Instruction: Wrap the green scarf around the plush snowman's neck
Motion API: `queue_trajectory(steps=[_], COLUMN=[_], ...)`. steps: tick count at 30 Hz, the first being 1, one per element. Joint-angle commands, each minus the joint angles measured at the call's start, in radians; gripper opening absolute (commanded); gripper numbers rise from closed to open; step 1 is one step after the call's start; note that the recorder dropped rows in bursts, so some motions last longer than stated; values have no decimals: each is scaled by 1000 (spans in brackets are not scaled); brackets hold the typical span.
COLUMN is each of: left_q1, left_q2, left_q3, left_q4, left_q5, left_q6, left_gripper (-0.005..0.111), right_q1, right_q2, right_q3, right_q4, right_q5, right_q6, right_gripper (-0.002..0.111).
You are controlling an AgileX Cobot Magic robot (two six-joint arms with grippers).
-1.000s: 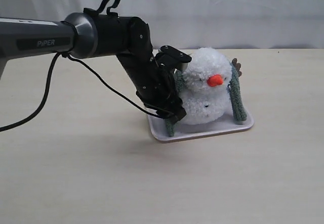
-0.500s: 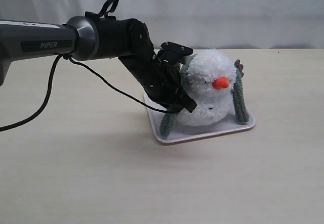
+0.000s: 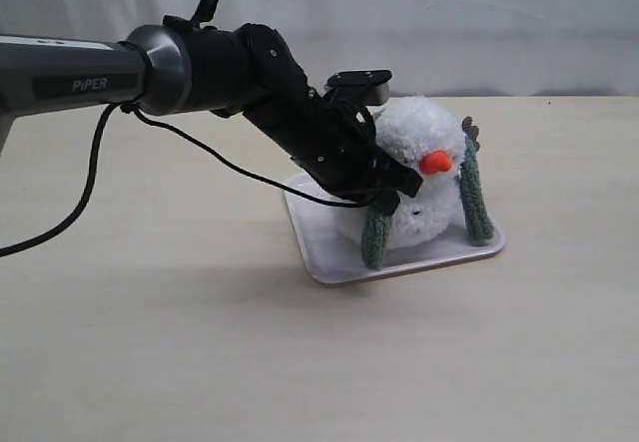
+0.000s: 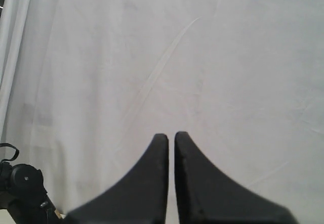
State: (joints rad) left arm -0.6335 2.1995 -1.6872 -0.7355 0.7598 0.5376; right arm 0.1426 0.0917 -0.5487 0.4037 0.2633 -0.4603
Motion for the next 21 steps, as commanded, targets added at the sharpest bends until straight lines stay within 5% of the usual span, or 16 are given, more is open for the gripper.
queue_trajectory(steps=[1,11,21], left_q1=[-3,-3,10], left_q2=[20,24,-7], left_q3=[-1,-1,-1], left_q4=[-59,-77,70], left_q5=[-16,39,197], left_q6=[17,17,3], left_gripper=[3,59,62], right_q1=[0,0,0], right_q2=[-3,-3,-3], right_q3=[3,3,3], right_q4=[-2,-2,-2], right_q5=[3,6,8], right_q6=[1,1,1], right_gripper=[4,4,4])
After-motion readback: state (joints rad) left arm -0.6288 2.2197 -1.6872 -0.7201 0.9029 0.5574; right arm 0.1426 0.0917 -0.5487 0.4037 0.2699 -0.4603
